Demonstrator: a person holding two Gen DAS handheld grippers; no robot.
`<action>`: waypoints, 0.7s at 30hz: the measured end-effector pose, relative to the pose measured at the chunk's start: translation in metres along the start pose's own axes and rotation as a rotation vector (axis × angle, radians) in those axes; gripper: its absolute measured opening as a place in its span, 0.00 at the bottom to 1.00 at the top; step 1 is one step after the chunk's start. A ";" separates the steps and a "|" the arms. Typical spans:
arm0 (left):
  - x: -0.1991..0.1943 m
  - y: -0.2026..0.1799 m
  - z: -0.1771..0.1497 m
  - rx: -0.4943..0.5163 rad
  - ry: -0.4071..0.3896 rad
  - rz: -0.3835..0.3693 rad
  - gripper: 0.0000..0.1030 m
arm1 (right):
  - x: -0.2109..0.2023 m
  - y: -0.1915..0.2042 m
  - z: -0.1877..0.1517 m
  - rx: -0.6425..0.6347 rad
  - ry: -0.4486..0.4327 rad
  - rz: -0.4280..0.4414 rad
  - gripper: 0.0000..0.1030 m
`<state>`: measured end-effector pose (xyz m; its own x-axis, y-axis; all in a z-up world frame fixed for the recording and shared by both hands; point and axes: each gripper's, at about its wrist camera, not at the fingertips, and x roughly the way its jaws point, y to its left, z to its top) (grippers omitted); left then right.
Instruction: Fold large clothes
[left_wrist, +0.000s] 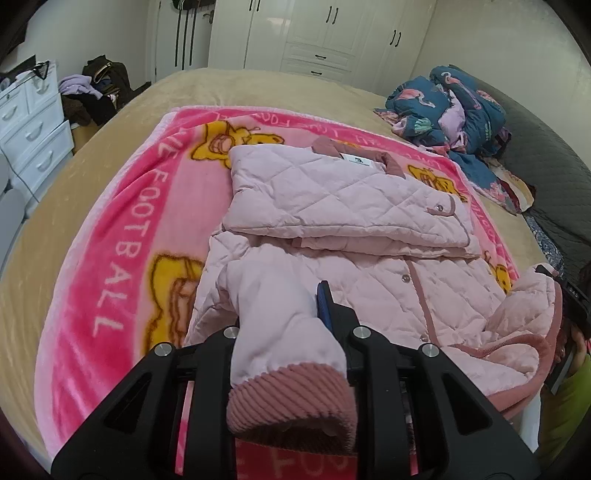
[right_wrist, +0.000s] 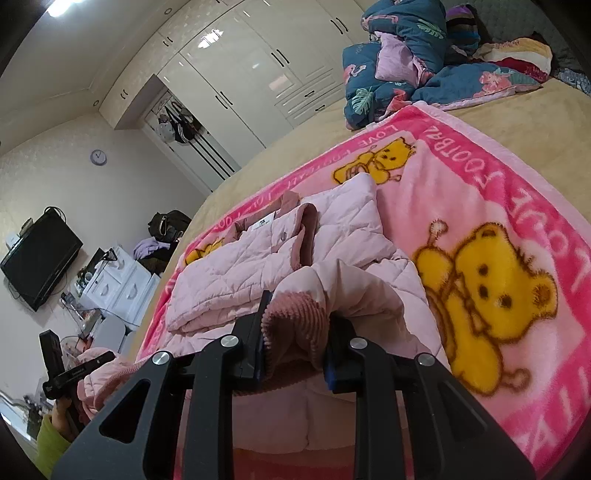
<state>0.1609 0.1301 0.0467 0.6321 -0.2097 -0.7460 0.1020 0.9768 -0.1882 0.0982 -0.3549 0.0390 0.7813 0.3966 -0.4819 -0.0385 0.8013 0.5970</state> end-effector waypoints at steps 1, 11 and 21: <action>0.002 0.000 0.001 -0.001 0.002 0.002 0.15 | 0.001 -0.001 0.001 0.002 -0.002 0.001 0.21; 0.013 0.002 0.013 -0.028 0.011 -0.001 0.15 | 0.014 -0.002 0.011 -0.003 -0.030 0.014 0.21; 0.018 0.006 0.031 -0.056 -0.005 -0.012 0.15 | 0.020 0.007 0.036 -0.028 -0.077 0.044 0.21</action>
<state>0.1965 0.1334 0.0517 0.6347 -0.2210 -0.7405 0.0663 0.9703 -0.2327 0.1360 -0.3574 0.0566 0.8241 0.3969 -0.4042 -0.0906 0.7967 0.5976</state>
